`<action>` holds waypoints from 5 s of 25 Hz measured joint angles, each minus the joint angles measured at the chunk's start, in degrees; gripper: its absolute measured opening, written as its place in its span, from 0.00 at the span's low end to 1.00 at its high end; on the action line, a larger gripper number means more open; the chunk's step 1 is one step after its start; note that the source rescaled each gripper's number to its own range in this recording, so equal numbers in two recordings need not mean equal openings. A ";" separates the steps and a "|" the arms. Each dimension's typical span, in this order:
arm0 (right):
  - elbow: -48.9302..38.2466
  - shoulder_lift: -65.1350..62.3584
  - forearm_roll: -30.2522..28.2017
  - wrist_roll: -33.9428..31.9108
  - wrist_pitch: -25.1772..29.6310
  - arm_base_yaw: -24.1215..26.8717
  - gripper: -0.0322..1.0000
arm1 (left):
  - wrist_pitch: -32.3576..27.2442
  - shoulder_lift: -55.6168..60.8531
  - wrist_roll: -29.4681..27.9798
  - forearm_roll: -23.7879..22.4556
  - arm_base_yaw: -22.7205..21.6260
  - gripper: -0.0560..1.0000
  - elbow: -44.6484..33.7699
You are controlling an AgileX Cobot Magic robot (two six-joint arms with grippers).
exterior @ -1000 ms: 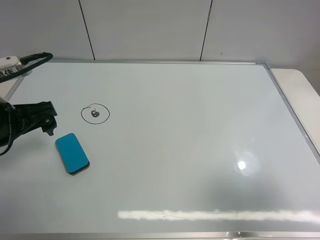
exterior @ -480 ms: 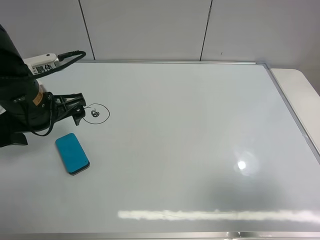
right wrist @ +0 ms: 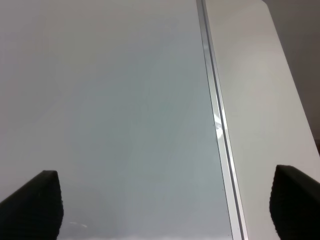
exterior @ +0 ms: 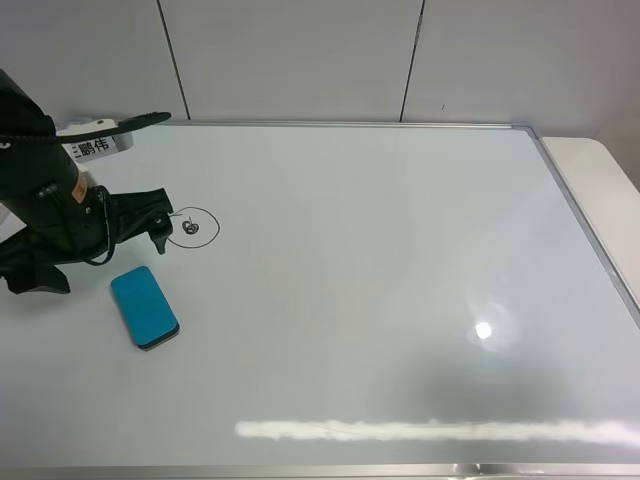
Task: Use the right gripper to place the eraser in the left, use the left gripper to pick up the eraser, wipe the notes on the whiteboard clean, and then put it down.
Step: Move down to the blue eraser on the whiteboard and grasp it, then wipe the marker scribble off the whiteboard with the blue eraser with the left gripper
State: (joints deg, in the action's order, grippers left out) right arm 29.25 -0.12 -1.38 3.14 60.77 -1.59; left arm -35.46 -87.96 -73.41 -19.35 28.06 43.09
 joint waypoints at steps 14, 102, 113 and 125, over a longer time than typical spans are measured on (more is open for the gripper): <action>0.00 0.00 0.05 0.00 0.00 0.00 0.82 | 7.82 -6.32 -0.25 3.26 0.42 1.00 -2.85; 0.00 0.00 0.05 0.00 0.00 0.00 0.82 | 8.38 -13.92 56.83 7.17 -17.28 0.05 11.83; 0.00 0.00 0.05 0.00 0.00 0.00 0.82 | 9.84 -23.05 63.51 9.55 -18.38 0.05 19.37; 0.00 0.00 0.05 0.00 0.00 0.00 0.82 | 14.49 -24.90 64.40 19.85 -7.55 0.05 19.93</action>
State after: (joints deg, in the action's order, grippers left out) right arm 29.25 -0.12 -1.34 3.14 60.77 -1.59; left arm -20.97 -112.86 -9.01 0.50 20.51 63.02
